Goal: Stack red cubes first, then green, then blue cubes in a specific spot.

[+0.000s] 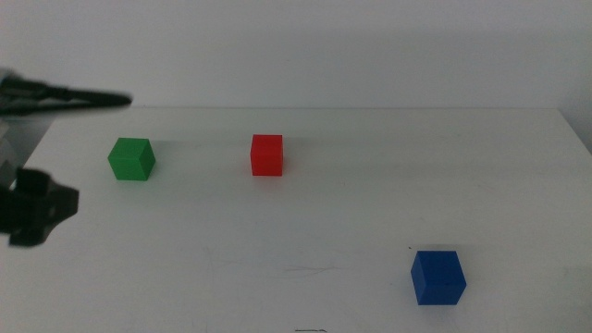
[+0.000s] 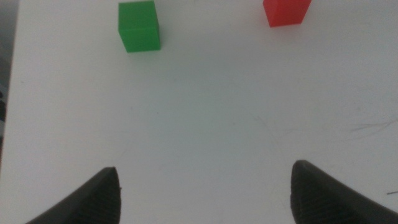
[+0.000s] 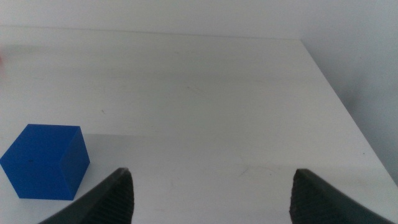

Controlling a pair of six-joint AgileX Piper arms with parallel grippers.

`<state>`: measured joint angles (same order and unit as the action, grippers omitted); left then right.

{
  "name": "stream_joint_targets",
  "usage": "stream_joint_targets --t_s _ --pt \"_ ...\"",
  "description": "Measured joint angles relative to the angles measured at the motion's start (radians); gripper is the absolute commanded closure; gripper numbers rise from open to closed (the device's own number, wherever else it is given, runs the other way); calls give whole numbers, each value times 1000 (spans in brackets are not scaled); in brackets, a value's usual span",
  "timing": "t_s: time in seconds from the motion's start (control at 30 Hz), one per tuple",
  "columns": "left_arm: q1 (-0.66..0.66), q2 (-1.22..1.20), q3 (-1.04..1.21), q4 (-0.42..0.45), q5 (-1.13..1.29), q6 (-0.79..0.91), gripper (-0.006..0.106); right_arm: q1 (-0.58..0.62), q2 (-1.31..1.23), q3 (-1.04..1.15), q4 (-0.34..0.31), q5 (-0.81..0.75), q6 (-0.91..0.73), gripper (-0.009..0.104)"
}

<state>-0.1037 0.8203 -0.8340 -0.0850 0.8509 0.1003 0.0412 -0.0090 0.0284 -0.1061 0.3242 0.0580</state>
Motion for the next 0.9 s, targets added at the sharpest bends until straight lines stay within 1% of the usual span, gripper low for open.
stream_joint_targets --t_s 0.27,0.37,0.47,0.63,0.73,0.8,0.9 --pt "-9 198 -99 -70 8 0 7 0 0 0 0 0 0 31" --pt "-51 282 -176 -63 10 -30 7 0 0 0 0 0 0 31" --pt "-119 399 -292 1 31 -111 7 0 0 0 0 0 0 31" --pt "-239 607 -488 165 77 -299 7 0 0 0 0 0 0 31" --pt "-287 744 -621 254 102 -386 7 0 0 0 0 0 0 31" --pt "-312 837 -712 284 123 -411 7 0 0 0 0 0 0 31" --pt "-330 966 -843 289 162 -423 7 0 0 0 0 0 0 31"
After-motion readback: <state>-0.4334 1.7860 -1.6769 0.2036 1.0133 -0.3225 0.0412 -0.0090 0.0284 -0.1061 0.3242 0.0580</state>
